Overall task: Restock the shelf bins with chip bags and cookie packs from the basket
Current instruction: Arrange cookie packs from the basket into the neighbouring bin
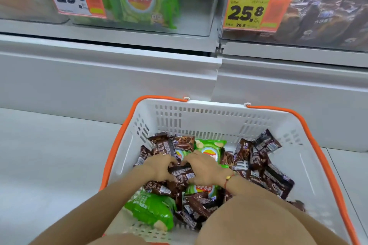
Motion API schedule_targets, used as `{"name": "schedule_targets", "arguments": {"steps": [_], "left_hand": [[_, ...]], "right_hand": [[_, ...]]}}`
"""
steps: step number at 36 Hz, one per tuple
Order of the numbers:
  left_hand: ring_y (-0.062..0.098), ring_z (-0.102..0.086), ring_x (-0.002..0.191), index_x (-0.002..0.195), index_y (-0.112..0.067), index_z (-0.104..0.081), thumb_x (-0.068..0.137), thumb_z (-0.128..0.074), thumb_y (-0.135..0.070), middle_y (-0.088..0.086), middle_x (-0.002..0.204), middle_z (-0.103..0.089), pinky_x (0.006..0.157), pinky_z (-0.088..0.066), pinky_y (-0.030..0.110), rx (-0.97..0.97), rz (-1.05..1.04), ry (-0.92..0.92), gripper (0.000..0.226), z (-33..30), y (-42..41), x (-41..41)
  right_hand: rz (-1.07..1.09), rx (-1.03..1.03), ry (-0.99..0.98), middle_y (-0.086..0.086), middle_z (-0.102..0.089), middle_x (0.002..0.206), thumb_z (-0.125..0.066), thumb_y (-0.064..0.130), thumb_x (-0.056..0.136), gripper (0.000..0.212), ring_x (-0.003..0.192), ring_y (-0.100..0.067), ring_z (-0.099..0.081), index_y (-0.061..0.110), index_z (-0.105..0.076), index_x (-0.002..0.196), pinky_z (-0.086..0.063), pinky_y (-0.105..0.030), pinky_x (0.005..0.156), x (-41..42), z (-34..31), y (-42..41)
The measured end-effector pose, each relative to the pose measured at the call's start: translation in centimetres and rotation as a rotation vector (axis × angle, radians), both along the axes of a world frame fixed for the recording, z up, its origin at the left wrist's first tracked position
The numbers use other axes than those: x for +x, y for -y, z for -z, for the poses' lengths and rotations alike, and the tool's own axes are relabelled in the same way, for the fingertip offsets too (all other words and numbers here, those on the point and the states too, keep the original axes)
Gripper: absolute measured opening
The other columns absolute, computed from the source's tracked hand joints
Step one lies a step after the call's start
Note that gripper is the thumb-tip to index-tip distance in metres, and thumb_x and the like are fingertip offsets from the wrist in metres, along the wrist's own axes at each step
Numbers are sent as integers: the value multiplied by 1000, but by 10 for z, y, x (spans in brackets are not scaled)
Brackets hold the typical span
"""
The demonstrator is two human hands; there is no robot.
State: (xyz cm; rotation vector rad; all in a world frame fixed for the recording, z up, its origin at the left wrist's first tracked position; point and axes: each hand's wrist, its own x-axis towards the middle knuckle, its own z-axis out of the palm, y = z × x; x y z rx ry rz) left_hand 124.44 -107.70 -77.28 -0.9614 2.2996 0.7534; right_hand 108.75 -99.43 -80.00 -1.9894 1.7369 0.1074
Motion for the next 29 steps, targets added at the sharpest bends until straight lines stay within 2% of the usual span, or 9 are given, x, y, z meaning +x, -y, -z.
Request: {"name": "schedule_targets", "arguments": {"steps": [3, 5, 8, 11, 16, 20, 22, 26, 29], "left_hand": [[19, -61, 100, 135, -15, -47, 95, -58, -32, 9, 126, -61, 84, -46, 29, 261, -194, -126, 45, -19, 7, 0], [20, -58, 108, 132, -12, -52, 101, -41, -36, 11, 131, -57, 86, -42, 26, 297, -305, -185, 41, -37, 10, -2], [25, -49, 126, 137, -12, -48, 99, -22, -56, 14, 140, -50, 97, -41, 30, 382, -517, -266, 64, -66, 15, -10], [23, -56, 119, 124, -25, -57, 73, -28, -88, 7, 134, -57, 97, -47, 41, 527, -705, -432, 86, -80, 29, -15], [11, -60, 107, 110, -33, -64, 88, -59, -50, -5, 118, -66, 86, -49, 24, 431, -532, -642, 29, -129, 27, -24], [10, -63, 94, 112, -25, -67, 91, -60, -40, -3, 103, -71, 77, -48, 20, 297, -481, -788, 27, -166, 22, -37], [11, -64, 94, 109, -26, -69, 91, -62, -38, -2, 101, -73, 80, -50, 24, 264, -477, -889, 23, -184, 18, -44], [-5, -61, 72, 103, -18, -71, 92, -63, -23, 0, 89, -72, 70, -47, 11, 207, -467, -1159, 15, -223, 12, -67], [2, -64, 81, 100, -19, -71, 93, -60, -23, 0, 92, -73, 78, -50, 16, 146, -431, -1304, 13, -257, 14, -89]], "right_hand": [[154, 150, 217, -3, -59, 124, -69, 39, 83, 50, 113, -20, -51, 22, -53, 128, -44, -32, 93, -14, -22, 7], [301, 265, 420, -2, -59, 124, -66, 35, 88, 44, 108, -17, -54, 20, -51, 127, -41, -28, 92, -20, -44, 9], [446, 263, 561, -5, -61, 113, -58, 34, 94, 18, 102, -17, -56, 21, -57, 106, -42, -29, 89, -32, -77, 16], [532, 191, 608, -1, -60, 90, -52, 31, 97, 18, 82, -12, -56, 18, -57, 87, -44, -21, 72, -44, -111, 18], [617, 122, 648, 5, -68, 76, -50, 38, 98, 23, 70, -8, -63, 24, -64, 86, -47, -19, 68, -62, -171, 12], [610, 45, 632, 5, -70, 94, -45, 43, 98, 27, 89, -12, -63, 26, -66, 95, -49, -23, 82, -73, -220, 3], [602, -42, 656, 5, -70, 102, -49, 44, 96, 21, 98, -12, -62, 31, -66, 99, -48, -28, 88, -76, -243, -2], [587, -313, 752, 7, -69, 92, -73, 24, 83, 24, 86, -7, -62, 29, -64, 105, -48, -17, 74, -81, -284, -8], [602, -499, 837, 11, -71, 76, -75, 6, 79, 26, 69, 2, -65, 17, -65, 101, -48, -10, 62, -90, -314, -7]]}}
